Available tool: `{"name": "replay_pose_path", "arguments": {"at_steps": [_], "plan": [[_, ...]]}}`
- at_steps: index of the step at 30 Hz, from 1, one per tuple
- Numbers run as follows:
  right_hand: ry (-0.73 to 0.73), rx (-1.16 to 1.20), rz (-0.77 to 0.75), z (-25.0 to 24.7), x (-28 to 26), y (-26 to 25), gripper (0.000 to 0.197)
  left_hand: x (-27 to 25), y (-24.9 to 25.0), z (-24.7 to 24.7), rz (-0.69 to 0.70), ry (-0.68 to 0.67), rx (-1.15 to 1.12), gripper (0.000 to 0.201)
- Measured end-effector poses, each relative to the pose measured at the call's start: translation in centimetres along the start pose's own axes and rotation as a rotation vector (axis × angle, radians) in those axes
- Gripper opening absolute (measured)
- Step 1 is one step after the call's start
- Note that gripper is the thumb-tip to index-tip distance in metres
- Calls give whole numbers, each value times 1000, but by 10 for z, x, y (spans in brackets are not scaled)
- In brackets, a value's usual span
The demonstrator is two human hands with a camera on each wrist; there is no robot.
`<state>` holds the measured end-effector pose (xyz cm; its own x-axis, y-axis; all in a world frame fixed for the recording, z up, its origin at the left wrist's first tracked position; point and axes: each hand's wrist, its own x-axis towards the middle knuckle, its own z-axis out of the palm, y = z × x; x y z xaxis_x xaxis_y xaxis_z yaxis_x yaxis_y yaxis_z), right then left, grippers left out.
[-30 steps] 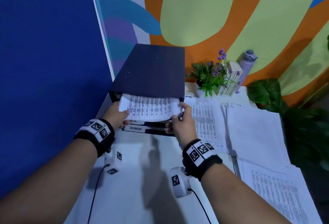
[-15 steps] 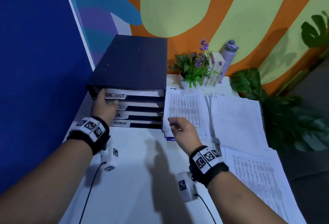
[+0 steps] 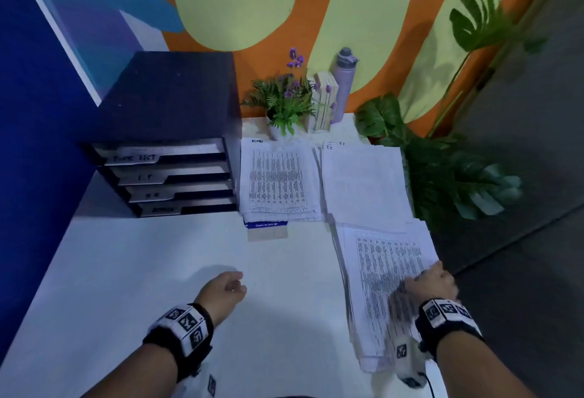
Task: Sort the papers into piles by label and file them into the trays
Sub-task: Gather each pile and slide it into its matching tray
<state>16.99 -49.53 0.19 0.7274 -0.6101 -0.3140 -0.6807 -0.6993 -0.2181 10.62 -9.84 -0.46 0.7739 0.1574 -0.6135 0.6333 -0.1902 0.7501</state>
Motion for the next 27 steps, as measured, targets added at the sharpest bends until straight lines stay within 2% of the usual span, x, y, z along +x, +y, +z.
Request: {"name": "replay_pose_path", "arguments": {"at_steps": [5,7,9,13,16,18,20,24,27], "plan": [[-117,-71,-68,20,-3,18,95,-3,5,36,-51,-53,55,33],[-182,-66,-92,21,-10,17,103,-5,9,45,-100,-64,7,35],[-241,-53,-115,21,-17,12,102,-9,13,51,-151,-78,-67,37],[-270,-121,-157,25,-41,-9,84,-14,14,52,-267,-96,-120,43],[-334,-119,-185,34,-59,-32,60,-14,14,49,-324,-139,-250,43],[-361,-43,-210,45,-73,-48,48,-12,12,43,-344,-164,-349,55],[-374,110,-233,56,-86,-61,47,-11,10,34,-329,-124,-378,56],[-555,317,-291,67,-105,-83,50,-12,2,7,-316,-19,-328,43],[-612,356,-411,71,-119,-95,23,-13,-11,-14,-298,30,-329,29]]}}
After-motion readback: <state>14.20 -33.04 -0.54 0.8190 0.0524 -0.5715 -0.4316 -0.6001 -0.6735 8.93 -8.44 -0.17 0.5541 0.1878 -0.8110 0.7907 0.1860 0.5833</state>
